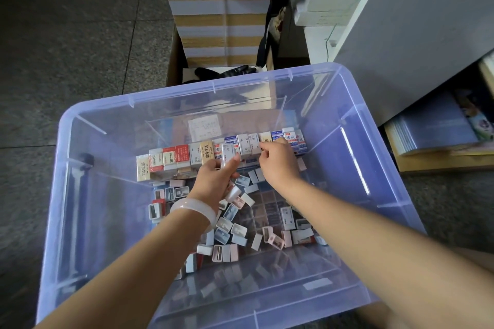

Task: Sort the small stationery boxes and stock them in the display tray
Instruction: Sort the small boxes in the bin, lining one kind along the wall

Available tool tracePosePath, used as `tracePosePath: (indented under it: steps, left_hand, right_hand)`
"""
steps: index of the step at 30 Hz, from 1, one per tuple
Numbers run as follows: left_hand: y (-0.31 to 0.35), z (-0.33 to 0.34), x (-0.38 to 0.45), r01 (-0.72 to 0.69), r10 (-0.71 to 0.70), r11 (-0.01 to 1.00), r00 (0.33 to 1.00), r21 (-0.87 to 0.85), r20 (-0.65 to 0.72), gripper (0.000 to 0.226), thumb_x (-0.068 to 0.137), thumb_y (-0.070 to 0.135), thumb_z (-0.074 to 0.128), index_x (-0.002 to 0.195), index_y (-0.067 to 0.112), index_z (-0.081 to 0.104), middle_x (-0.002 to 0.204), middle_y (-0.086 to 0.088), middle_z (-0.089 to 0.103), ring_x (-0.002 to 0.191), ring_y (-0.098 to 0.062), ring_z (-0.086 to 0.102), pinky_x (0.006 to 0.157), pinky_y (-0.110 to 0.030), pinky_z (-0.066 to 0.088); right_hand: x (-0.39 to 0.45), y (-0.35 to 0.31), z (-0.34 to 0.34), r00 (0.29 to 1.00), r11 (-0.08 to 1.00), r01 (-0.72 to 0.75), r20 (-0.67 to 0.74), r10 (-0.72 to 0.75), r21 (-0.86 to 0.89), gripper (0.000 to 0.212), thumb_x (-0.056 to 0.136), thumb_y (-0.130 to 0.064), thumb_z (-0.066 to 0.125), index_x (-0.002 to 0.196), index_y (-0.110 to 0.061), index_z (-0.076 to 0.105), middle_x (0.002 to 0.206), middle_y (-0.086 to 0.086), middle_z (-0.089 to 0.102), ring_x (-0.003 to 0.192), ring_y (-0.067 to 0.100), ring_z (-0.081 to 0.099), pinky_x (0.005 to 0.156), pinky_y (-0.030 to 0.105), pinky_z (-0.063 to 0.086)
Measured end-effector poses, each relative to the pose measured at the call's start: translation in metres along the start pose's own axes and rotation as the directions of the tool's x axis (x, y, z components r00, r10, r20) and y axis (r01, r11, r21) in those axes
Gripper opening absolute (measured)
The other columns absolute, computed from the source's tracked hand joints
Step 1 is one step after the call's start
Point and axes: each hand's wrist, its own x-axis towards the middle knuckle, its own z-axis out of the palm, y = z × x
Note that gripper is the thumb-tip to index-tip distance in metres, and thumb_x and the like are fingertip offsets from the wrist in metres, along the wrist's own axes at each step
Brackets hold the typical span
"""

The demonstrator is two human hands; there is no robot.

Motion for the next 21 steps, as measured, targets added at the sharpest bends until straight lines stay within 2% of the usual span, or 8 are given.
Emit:
tracePosePath:
  steps: [2,4,6,8,9,14,17,21]
  left_hand:
    - [0.001,0.002,-0.002,-0.008,0.008,0.998,1.0,0.066,0.0,0.025,0.089,0.031,0.063,0.091,0.009,0.053,0.068,-0.002,0.054,0.047,-0.008,0.042,0.045,-0.02,0.039]
    - [0.003,0.004,-0.002,-0.024,0.023,0.992,1.0,0.122,0.009,0.025,0.088,0.029,0.065,0.09,0.008,0.052,0.068,-0.002,0.052,0.048,-0.009,0.042,0.045,-0.02,0.041]
    - [0.006,0.007,0.001,-0.044,0.041,0.983,0.999,0.18,0.02,0.028,0.085,0.028,0.068,0.092,0.005,0.052,0.073,-0.006,0.052,0.055,-0.014,0.045,0.052,-0.025,0.048]
    - [0.011,0.011,0.004,-0.085,0.08,0.954,0.996,0.288,0.029,0.027,0.084,0.024,0.071,0.089,0.005,0.052,0.073,-0.006,0.053,0.056,-0.013,0.046,0.05,-0.021,0.045]
    - [0.013,0.014,0.006,-0.108,0.104,0.93,0.994,0.351,0.032,0.027,0.084,0.022,0.071,0.09,0.005,0.051,0.074,-0.006,0.054,0.057,-0.012,0.046,0.048,-0.02,0.042]
    - [0.022,0.02,0.003,-0.224,0.19,0.768,0.974,0.6,0.121,0.026,0.089,0.025,0.064,0.097,0.008,0.047,0.076,0.002,0.051,0.063,-0.01,0.047,0.049,-0.016,0.035]
    - [0.02,0.023,0.003,-0.237,0.148,0.803,0.968,0.547,0.202,0.022,0.094,0.026,0.057,0.099,0.005,0.053,0.075,-0.001,0.053,0.062,-0.011,0.045,0.052,-0.017,0.037]
    - [0.015,0.033,0.007,-0.195,0.135,0.895,0.976,0.401,0.173,0.02,0.098,0.021,0.051,0.099,0.003,0.059,0.063,0.004,0.057,0.044,-0.005,0.039,0.038,-0.011,0.032]
  right_hand:
    - [-0.002,-0.003,-0.006,1.0,0.999,0.021,-0.004,-0.021,-0.038,0.03,0.095,-0.01,0.043,0.118,-0.007,0.062,0.119,0.012,0.051,0.101,0.028,0.054,0.077,0.027,0.039]
    - [-0.005,-0.007,-0.013,1.0,0.999,0.02,-0.018,-0.02,0.038,0.026,0.096,-0.019,0.045,0.11,-0.007,0.064,0.108,0.009,0.058,0.097,0.025,0.056,0.07,0.026,0.037]
    - [-0.007,-0.013,-0.019,0.992,0.97,-0.024,0.127,-0.007,0.241,0.028,0.097,-0.029,0.046,0.107,-0.008,0.063,0.098,0.002,0.062,0.091,0.019,0.059,0.068,0.026,0.043]
    - [-0.01,-0.016,-0.021,0.942,0.905,-0.163,0.335,0.025,0.392,0.034,0.094,-0.034,0.053,0.119,-0.013,0.058,0.108,-0.002,0.061,0.095,0.013,0.058,0.073,0.024,0.044]
    - [-0.009,-0.015,-0.018,0.927,0.877,-0.222,0.372,0.054,0.426,0.037,0.092,-0.034,0.057,0.124,-0.015,0.055,0.114,0.0,0.061,0.096,0.014,0.059,0.075,0.024,0.045]
    - [-0.005,-0.004,-0.013,0.93,0.779,-0.326,0.331,0.162,0.536,0.039,0.087,-0.023,0.065,0.123,-0.013,0.054,0.113,0.006,0.063,0.098,0.022,0.062,0.086,0.036,0.053]
    - [-0.004,0.001,-0.018,0.921,0.664,-0.37,0.35,0.17,0.65,0.028,0.09,-0.013,0.062,0.117,-0.011,0.055,0.101,0.009,0.063,0.077,0.016,0.063,0.065,0.026,0.057]
    - [0.007,0.007,-0.024,0.943,0.706,-0.329,0.175,0.283,0.627,0.026,0.092,-0.013,0.057,0.118,-0.009,0.059,0.074,0.0,0.057,0.051,0.008,0.051,0.044,0.015,0.047]
